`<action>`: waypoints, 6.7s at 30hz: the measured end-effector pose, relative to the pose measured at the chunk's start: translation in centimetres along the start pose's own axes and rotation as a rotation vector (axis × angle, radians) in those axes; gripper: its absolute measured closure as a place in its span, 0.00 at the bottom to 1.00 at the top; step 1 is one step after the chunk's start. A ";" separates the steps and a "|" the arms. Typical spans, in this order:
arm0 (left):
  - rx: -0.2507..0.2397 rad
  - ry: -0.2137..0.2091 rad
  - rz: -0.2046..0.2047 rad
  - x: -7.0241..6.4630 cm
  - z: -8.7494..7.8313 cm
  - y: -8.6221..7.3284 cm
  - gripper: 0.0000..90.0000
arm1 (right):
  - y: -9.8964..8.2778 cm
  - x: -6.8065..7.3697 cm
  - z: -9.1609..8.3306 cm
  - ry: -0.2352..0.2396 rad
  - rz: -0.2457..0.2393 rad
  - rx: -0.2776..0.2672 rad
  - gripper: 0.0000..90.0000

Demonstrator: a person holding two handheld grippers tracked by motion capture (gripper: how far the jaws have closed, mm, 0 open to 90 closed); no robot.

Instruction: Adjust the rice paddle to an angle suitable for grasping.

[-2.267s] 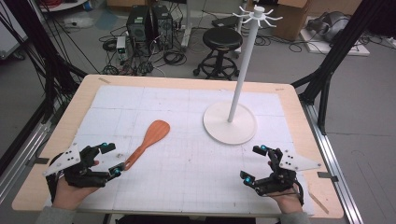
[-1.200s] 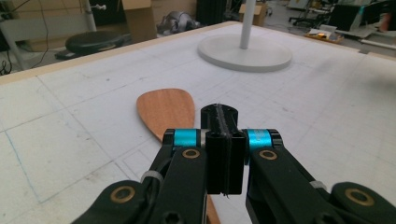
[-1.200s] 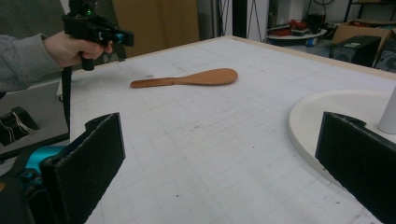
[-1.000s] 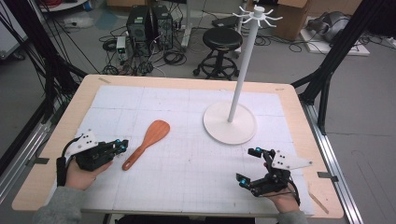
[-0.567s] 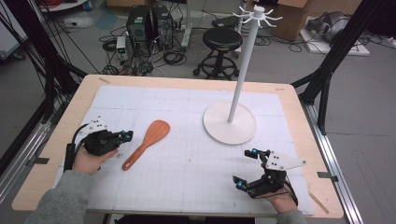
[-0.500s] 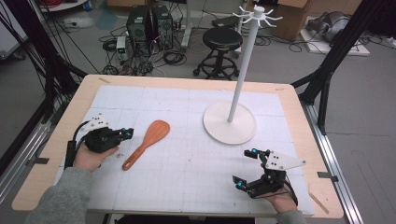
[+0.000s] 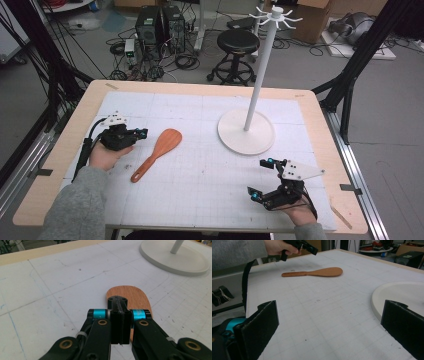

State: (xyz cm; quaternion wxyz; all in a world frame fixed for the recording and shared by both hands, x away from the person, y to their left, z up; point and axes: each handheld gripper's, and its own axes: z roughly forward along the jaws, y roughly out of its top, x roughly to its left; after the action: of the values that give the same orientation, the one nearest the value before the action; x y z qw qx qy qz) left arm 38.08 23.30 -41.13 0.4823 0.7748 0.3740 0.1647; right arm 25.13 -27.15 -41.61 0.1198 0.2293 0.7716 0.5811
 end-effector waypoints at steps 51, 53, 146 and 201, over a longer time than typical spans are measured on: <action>0.269 -0.183 0.161 -4.2 5.6 -0.8 1.00 | -0.2 -0.7 -0.4 -0.052 0.025 -0.022 0.00; 0.276 -0.243 0.134 -4.8 5.6 -1.0 1.00 | -0.1 -0.8 -0.3 -0.051 0.025 -0.016 0.00; 0.201 -0.379 0.374 -16.4 4.9 0.3 1.00 | -0.3 -0.7 0.3 -0.036 0.013 0.035 0.00; 0.179 -0.167 0.188 -9.9 0.6 -5.1 1.00 | -0.5 -0.4 0.7 -0.040 -0.003 0.088 0.00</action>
State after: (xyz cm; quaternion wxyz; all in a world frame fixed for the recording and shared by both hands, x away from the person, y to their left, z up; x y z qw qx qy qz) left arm 29.68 16.92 -44.78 0.4234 0.8572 0.2716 0.1100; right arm 25.71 -26.85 -42.33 0.1255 0.2448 0.7942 0.5418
